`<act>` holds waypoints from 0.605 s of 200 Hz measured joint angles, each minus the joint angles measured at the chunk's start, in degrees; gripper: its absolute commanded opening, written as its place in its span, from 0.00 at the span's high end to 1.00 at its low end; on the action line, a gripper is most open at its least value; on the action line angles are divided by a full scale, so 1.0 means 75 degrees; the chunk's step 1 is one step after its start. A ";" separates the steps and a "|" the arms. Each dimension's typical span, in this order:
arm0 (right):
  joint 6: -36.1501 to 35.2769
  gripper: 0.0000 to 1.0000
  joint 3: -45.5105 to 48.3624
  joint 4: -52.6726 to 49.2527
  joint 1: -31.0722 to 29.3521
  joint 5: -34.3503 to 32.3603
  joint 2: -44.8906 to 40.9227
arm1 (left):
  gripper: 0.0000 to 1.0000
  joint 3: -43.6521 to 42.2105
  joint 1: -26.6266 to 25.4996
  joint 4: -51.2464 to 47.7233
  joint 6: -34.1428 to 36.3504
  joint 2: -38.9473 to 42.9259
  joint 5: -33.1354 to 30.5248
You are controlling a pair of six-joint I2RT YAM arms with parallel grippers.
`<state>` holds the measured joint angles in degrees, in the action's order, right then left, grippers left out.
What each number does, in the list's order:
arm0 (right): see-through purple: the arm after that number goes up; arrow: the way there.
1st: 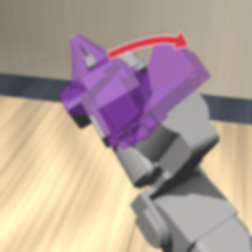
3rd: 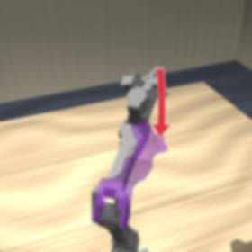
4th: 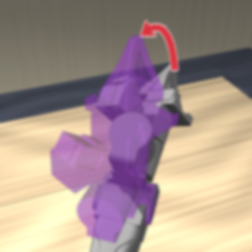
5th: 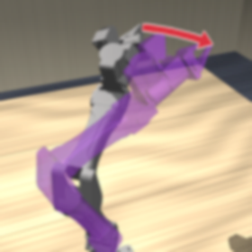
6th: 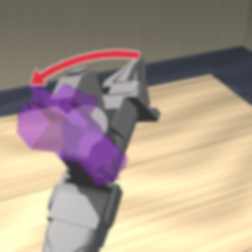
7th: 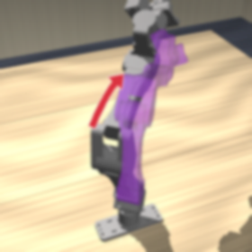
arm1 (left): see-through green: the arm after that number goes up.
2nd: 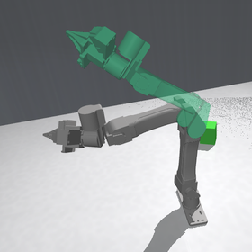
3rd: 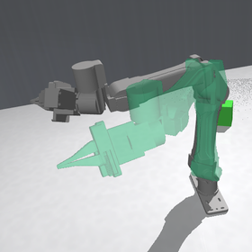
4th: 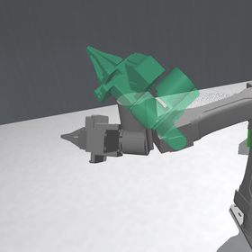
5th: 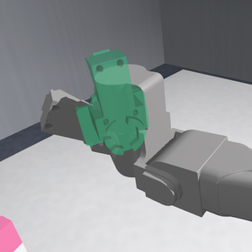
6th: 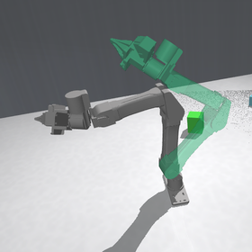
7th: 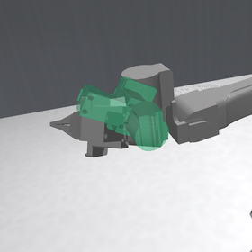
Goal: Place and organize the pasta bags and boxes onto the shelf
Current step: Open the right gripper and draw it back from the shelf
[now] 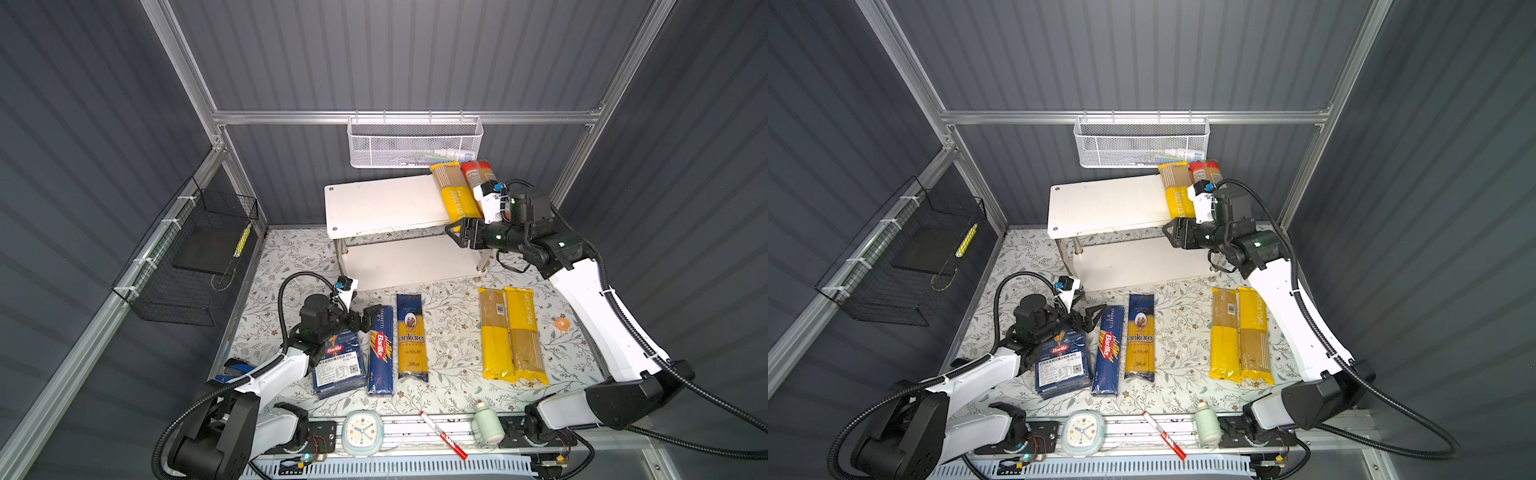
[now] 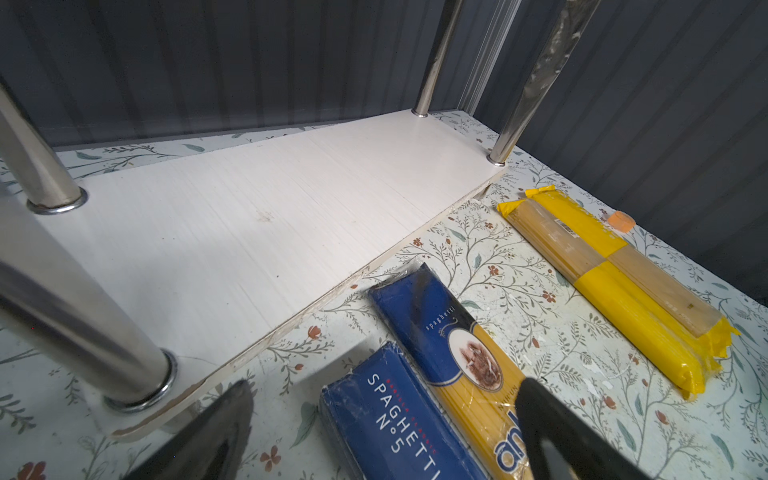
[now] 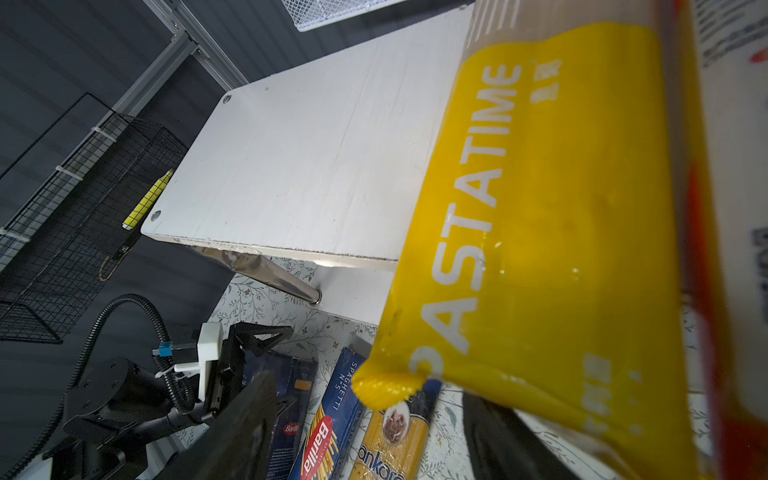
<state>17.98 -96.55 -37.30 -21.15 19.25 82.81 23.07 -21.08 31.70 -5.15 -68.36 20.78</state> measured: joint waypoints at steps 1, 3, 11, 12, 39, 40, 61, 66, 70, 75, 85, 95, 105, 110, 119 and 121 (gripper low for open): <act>0.0000 0.27 0.0000 0.0000 0.0003 0.0012 -0.0006 | 0.01 0.0000 0.0000 -0.0003 0.0000 0.0000 0.0000; 0.0000 0.27 0.0000 -0.0003 0.0003 0.0015 -0.0009 | 0.01 0.0000 0.0000 -0.0003 0.0000 0.0000 0.0000; 0.0000 0.26 0.0017 -0.0009 0.0015 0.0085 -0.0052 | 0.01 0.0000 0.0000 -0.0009 0.0000 0.0000 0.0000; 0.0000 0.26 0.0017 -0.0009 0.0015 0.0085 -0.0052 | 0.01 0.0000 0.0000 -0.0009 0.0000 0.0000 0.0000; -0.0003 0.24 0.0761 0.0032 0.0023 0.0128 -0.0854 | 0.01 -0.0003 0.0000 -0.0012 0.0000 0.0000 -0.0032; 0.0000 0.24 0.0813 0.0032 0.0023 0.0128 -0.0906 | 0.01 -0.0003 0.0000 -0.0009 0.0000 0.0000 -0.0035; 0.0000 0.24 0.1923 -0.0015 0.0023 0.0119 -0.2063 | 0.01 -0.0015 0.0000 0.0012 0.0000 0.0000 -0.0090; 0.0000 0.23 0.2229 -0.0006 0.0020 0.0119 -0.2363 | 0.01 -0.0023 0.0000 0.0020 0.0000 0.0000 -0.0105; 0.0000 0.23 0.2489 0.0000 0.0020 0.0117 -0.2608 | 0.01 -0.0032 0.0000 0.0020 0.0000 0.0000 -0.0114; 0.0026 0.23 0.2824 -0.0003 0.0023 0.0122 -0.2906 | 0.01 -0.0041 0.0000 0.0020 0.0000 0.0000 -0.0117; 0.0085 0.23 0.3404 0.0020 0.0023 0.0114 -0.3436 | 0.01 -0.0044 0.0000 0.0009 0.0000 0.0000 -0.0125; 0.0210 0.22 0.4164 0.0262 0.0023 0.0085 -0.3975 | 0.01 -0.0044 0.0000 0.0012 0.0003 0.0006 -0.0146; 0.0332 0.21 0.5007 0.0557 0.0023 -0.0003 -0.4450 | 0.01 -0.0044 0.0000 0.0009 0.0003 0.0023 -0.0166; 0.0431 0.21 0.5514 0.0694 0.0023 -0.0058 -0.4701 | 0.01 -0.0044 0.0000 0.0015 0.0003 0.0032 -0.0169; 0.0548 0.21 0.6132 0.0857 0.0023 -0.0172 -0.4945 | 0.01 -0.0044 0.0000 0.0017 0.0000 0.0047 -0.0221; 0.0586 0.21 0.6304 0.0898 0.0023 -0.0221 -0.4995 | 0.01 -0.0044 0.0000 0.0017 0.0000 0.0047 -0.0236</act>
<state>22.37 -49.28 -30.57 -20.97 17.58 45.34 22.74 -21.08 31.83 -5.15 -68.01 19.00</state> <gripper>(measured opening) 0.791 0.993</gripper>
